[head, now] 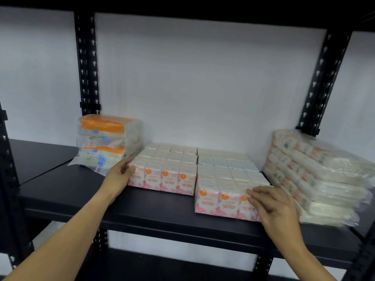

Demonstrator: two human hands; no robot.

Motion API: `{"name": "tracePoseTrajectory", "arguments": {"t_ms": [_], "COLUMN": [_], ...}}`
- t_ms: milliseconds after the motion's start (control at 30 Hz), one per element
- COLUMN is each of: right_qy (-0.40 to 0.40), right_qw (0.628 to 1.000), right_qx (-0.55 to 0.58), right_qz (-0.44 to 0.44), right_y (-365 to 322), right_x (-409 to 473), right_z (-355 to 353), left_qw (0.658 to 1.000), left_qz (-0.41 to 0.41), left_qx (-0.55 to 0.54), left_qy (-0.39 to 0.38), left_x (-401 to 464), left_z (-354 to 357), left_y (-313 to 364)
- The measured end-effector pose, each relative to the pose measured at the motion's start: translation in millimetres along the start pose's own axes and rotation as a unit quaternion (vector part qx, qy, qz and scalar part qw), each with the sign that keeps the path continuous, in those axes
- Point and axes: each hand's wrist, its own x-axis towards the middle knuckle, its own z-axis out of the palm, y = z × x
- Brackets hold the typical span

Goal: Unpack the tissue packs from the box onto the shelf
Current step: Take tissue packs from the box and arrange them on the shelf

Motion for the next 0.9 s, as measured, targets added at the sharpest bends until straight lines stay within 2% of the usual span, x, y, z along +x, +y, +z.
{"name": "tracePoseTrajectory", "arguments": {"t_ms": [100, 200, 433, 633, 700, 900], "right_qy": [-0.004, -0.006, -0.016, -0.052, -0.057, -0.066], "right_qw": [1.0, 1.0, 0.999, 0.993, 0.992, 0.99], "right_qx": [-0.006, -0.009, -0.038, -0.109, -0.116, -0.126], "right_qz": [0.008, 0.007, -0.006, -0.002, 0.001, 0.008], "right_y": [1.7, -0.1, -9.1, -14.5, -15.5, -16.5], "right_x": [-2.1, -3.0, -6.9, -12.7, -12.7, -10.8], "right_z": [2.1, 1.5, -4.1, -3.1, -2.1, -0.6], "left_qw": [0.999, 0.998, 0.991, 0.94, 0.93, 0.927], "left_qz": [0.012, 0.013, 0.057, 0.157, 0.174, 0.165], "left_qx": [0.024, 0.025, 0.119, 0.301, 0.322, 0.336], "left_qy": [0.046, 0.062, 0.017, -0.025, -0.031, -0.019], "left_x": [-3.1, -7.2, -16.8, -22.3, -23.0, -21.3], "left_z": [4.6, 4.5, 11.3, 17.9, 19.2, 20.9], "left_y": [4.6, 4.4, 9.0, 6.2, 6.1, 5.2]}}
